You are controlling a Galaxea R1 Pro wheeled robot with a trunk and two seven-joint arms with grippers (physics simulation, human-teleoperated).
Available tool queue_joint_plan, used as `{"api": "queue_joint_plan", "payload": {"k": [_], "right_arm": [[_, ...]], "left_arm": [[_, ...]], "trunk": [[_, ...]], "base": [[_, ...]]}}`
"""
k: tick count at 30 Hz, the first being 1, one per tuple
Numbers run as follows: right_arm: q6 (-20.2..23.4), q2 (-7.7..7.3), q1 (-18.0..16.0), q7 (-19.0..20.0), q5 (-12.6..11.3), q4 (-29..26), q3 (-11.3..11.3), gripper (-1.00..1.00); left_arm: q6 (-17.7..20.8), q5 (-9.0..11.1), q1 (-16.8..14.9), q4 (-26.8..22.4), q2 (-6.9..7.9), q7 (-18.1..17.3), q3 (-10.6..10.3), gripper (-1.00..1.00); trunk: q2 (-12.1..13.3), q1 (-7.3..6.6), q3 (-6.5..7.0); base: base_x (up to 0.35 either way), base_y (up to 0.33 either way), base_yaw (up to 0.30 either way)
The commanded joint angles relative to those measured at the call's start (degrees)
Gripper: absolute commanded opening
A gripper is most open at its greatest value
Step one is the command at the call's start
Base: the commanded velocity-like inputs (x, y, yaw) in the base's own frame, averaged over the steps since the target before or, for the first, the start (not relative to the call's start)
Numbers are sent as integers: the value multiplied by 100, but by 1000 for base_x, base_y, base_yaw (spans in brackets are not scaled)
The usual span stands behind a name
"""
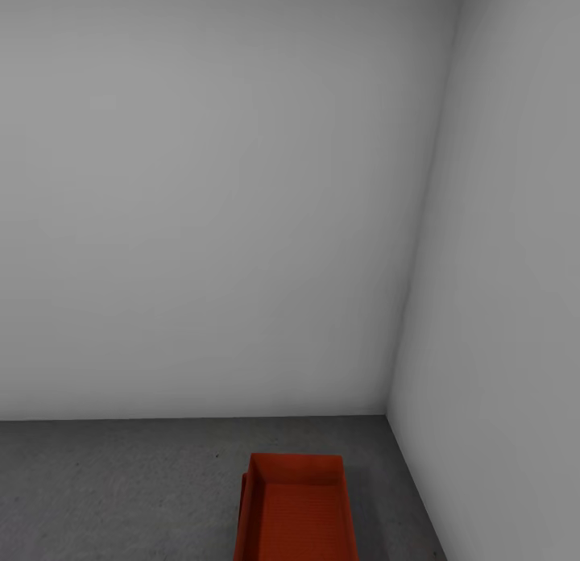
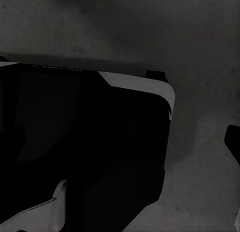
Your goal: Move the two storage containers from the living room to the garage. In the garage, place one container on the floor and stack the other container on top of it (either order is fine).
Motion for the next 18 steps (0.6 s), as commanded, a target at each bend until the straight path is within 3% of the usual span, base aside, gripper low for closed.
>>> {"api": "queue_joint_plan", "payload": {"k": [1,18], "right_arm": [[8,-1,-4,17,54,7,-14,100],[8,0,-4,17,54,7,-14,100]], "left_arm": [[-26,52,-2,4,-1,24,-49,100],[-40,16,-2,7,101,20,-67,100]], "trunk": [[-4,2,-2],[-4,2,-2]], "base": [[0,0,0],[0,0,0]]}}
